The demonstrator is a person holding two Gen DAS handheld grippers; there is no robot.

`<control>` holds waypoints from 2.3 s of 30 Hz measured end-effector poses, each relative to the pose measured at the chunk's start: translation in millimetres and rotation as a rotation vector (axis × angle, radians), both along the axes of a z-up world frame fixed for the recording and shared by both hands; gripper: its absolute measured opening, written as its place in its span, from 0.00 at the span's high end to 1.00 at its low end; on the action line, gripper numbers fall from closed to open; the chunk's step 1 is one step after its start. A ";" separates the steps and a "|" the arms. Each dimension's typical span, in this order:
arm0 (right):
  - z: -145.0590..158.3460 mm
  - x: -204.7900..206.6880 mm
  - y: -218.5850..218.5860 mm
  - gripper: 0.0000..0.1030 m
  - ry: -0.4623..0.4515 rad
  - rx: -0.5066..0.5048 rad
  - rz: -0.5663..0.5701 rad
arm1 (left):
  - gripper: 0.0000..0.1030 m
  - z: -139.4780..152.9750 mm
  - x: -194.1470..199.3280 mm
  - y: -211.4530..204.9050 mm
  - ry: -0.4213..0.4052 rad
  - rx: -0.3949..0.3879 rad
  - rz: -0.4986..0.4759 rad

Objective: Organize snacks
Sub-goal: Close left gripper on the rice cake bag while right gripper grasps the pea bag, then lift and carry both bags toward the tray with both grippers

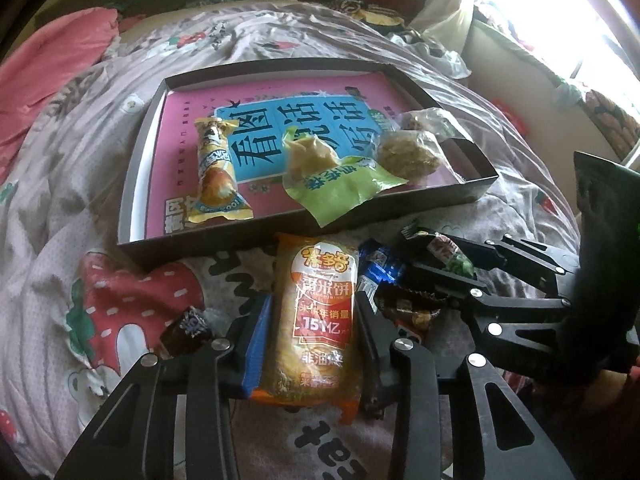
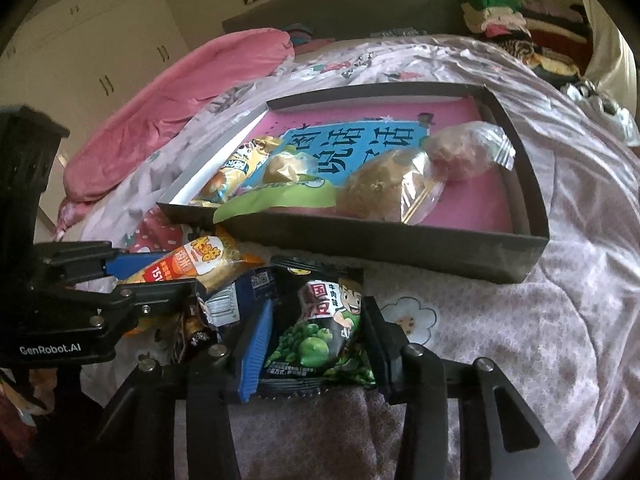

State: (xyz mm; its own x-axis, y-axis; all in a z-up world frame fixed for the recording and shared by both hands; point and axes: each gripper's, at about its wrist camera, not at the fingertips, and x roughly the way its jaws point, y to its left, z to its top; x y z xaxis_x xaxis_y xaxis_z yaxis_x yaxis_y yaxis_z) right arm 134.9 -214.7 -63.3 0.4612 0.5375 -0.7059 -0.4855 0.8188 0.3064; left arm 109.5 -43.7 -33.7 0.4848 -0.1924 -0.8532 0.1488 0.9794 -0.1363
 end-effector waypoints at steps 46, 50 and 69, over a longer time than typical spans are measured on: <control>44.9 -9.5 -43.7 0.64 -0.113 0.241 -0.056 | 0.62 56.0 -16.5 20.1 -0.106 -0.099 0.074; 48.2 -10.9 -46.2 0.64 -0.126 0.245 -0.070 | 0.62 59.1 -16.3 21.3 -0.116 -0.103 0.080; 57.4 -10.3 -58.1 0.64 -0.164 0.270 -0.111 | 0.62 76.8 -19.8 31.3 -0.155 -0.118 0.116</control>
State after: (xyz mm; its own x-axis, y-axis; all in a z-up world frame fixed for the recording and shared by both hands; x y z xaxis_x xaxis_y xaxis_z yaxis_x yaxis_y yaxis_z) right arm 124.5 -272.8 -5.9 0.6226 0.6354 -0.4568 -0.4588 0.7693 0.4446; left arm 89.7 -12.3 43.1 0.6334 -0.2220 -0.7413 0.0641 0.9697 -0.2356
